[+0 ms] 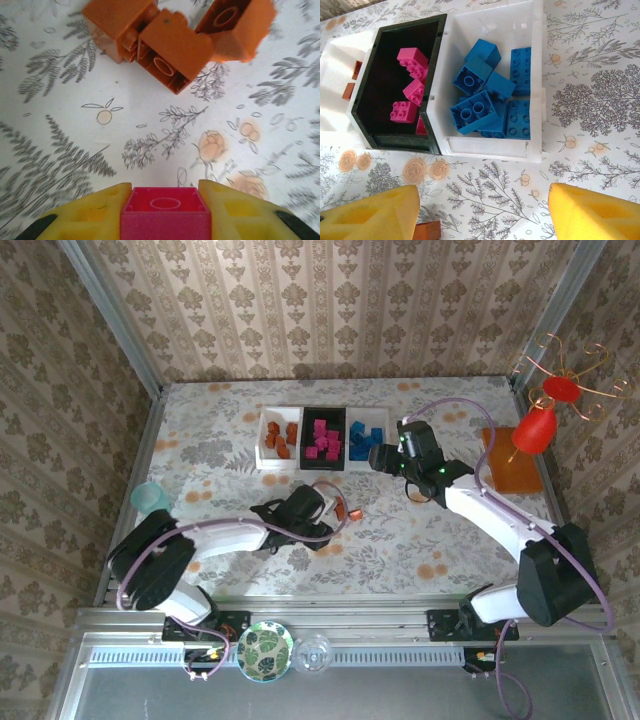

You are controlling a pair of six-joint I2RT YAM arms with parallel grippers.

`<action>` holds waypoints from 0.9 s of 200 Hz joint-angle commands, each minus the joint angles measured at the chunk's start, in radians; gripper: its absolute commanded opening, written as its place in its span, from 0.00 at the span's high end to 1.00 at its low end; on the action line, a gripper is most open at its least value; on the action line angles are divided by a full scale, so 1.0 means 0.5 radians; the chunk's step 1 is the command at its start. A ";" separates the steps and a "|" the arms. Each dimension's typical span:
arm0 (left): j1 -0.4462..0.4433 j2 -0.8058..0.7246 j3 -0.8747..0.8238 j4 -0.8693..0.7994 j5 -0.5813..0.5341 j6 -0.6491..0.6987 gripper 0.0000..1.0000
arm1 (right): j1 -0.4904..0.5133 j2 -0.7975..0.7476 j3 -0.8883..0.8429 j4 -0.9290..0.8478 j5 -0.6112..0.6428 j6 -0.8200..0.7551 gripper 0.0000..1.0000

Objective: Sort the legos into containers by color
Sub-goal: Pick up the lego from the center of the table, then place the lego in the container.

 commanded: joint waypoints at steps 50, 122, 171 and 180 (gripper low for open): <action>0.492 0.088 0.792 -0.201 0.031 0.041 0.72 | 0.100 -0.117 -0.227 0.059 -0.036 0.065 0.30; 0.744 1.161 2.010 -0.588 0.031 0.103 0.74 | 0.322 -0.205 -0.506 0.013 -0.133 0.039 0.30; 0.737 1.202 2.170 -0.634 0.079 0.078 0.41 | 0.515 0.007 -0.430 0.046 -0.190 -0.079 0.30; 0.718 1.094 2.096 -0.579 0.094 0.069 0.35 | 0.528 0.119 -0.393 0.036 -0.173 -0.098 0.30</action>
